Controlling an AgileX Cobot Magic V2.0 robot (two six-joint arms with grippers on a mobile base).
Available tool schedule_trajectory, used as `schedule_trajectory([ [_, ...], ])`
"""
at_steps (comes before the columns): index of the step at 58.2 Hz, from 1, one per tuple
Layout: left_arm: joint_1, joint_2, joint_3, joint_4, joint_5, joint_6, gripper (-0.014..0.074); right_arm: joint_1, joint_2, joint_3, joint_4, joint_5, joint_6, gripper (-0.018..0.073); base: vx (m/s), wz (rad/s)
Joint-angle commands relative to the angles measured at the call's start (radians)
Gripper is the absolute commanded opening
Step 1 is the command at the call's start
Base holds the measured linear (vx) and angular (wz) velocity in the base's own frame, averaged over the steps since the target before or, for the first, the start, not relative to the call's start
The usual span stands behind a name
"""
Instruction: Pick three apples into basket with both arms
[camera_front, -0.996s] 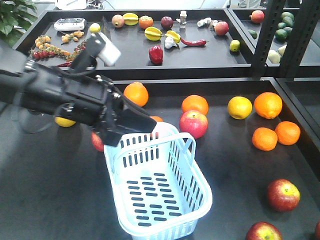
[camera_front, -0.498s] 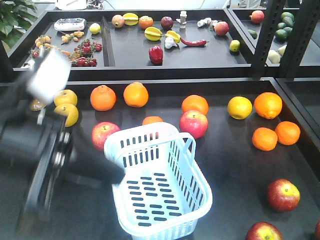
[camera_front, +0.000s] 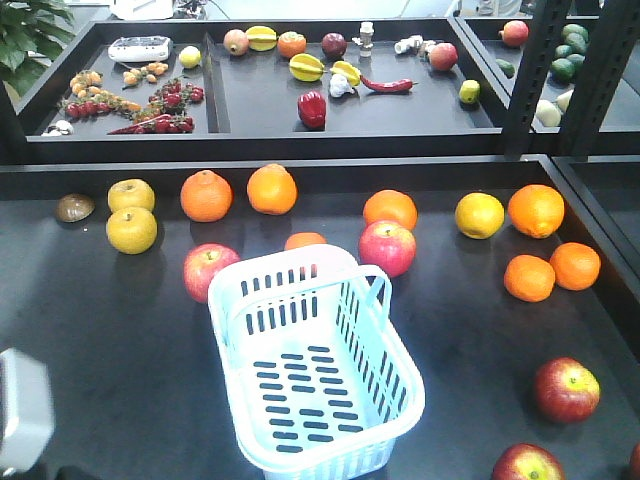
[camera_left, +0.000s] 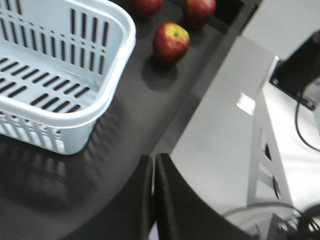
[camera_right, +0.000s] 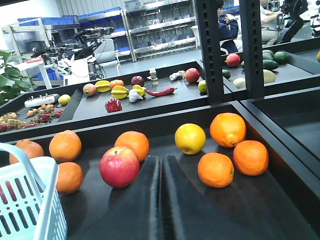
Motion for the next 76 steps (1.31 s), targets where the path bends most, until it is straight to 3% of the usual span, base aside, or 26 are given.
schedule_trajectory([
  [1, -0.006, -0.065, 0.03, -0.105, -0.106, -0.012, -0.0008, -0.004, -0.011, 0.012, -0.011, -0.075, -0.008, -0.0005, 0.0, 0.0],
  [17, -0.005, -0.119, 0.105, -0.11, -0.243, -0.012, -0.0007, -0.004, -0.011, 0.012, -0.011, -0.075, -0.008, -0.0005, 0.0, 0.0],
  [76, -0.005, -0.119, 0.112, -0.128, -0.272, -0.011, -0.0007, -0.004, -0.011, 0.012, -0.011, -0.076, -0.008, -0.0005, 0.0, 0.0],
])
